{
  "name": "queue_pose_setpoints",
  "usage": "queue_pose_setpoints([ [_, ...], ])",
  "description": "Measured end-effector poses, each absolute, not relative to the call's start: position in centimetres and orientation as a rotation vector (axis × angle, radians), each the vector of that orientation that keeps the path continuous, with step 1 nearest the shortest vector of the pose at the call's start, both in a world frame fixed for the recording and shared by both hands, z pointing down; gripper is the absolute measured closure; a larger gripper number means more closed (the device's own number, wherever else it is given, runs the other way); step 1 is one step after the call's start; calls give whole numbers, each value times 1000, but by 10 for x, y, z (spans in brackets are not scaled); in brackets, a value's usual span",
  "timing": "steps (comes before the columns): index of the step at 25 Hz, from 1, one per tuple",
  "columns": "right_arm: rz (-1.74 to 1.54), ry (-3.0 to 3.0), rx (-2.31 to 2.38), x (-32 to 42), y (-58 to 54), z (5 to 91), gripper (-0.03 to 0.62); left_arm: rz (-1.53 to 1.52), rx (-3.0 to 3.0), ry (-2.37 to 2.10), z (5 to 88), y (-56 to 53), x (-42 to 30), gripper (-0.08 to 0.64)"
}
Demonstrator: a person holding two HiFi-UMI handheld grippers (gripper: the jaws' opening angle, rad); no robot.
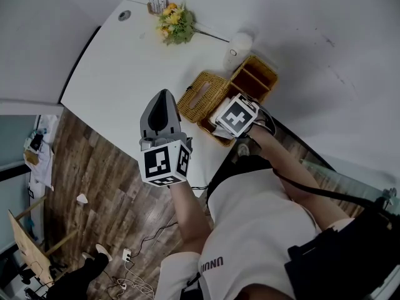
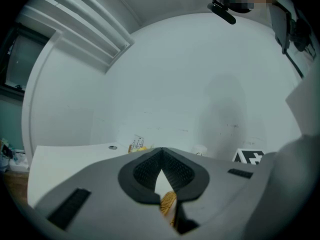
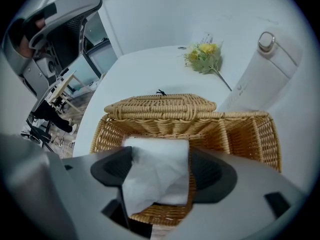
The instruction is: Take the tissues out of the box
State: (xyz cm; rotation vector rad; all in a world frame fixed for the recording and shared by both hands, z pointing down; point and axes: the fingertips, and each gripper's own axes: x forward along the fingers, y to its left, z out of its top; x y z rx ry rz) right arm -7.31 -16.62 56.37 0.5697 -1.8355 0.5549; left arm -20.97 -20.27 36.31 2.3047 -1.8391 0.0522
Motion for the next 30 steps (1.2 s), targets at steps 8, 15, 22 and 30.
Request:
queue_pose_setpoints([
  [8,539,-1824,542,-72,-165,564,230,58,2304,-1848,363,-202,-210,548],
  [15,481,-1847,522,-73,-162,562,269,57,2292,-1862,361,-201,-211,548],
  [22,448,-1877,524,-72,-163,558,321,70,2294,-1866,361,-198,-210,548],
  [30,419,-1907,530,-73,-163,553,359,81,2291,-1884,359,-195,-212,549],
])
